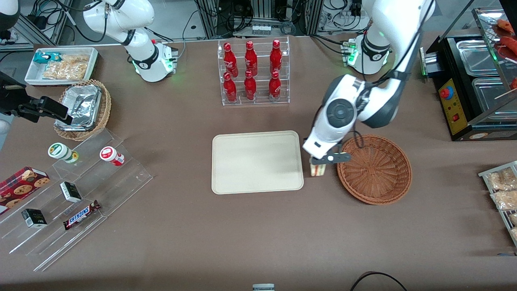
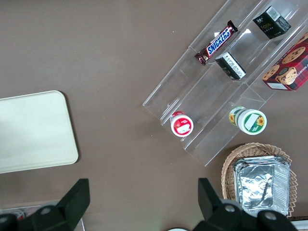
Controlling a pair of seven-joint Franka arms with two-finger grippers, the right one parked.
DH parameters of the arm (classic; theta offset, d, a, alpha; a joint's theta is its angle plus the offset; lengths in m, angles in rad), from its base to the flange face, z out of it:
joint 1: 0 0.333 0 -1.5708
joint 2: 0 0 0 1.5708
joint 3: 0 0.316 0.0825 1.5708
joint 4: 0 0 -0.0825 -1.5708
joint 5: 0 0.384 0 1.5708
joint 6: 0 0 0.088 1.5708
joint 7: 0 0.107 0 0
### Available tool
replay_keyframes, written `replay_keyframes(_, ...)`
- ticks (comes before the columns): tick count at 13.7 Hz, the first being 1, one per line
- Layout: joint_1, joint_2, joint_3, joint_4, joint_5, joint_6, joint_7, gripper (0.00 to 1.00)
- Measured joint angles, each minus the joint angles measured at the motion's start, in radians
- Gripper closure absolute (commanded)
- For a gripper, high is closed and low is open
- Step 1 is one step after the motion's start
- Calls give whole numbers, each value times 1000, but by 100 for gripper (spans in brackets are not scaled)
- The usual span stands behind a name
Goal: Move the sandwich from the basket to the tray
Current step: 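Lift the sandwich and carry it with the left gripper over the tray, then lower the sandwich onto the tray with the left gripper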
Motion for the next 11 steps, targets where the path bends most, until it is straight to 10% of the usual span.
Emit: replay_keyframes(11, -241, 326, -3, 385, 0, -25, -328, 93)
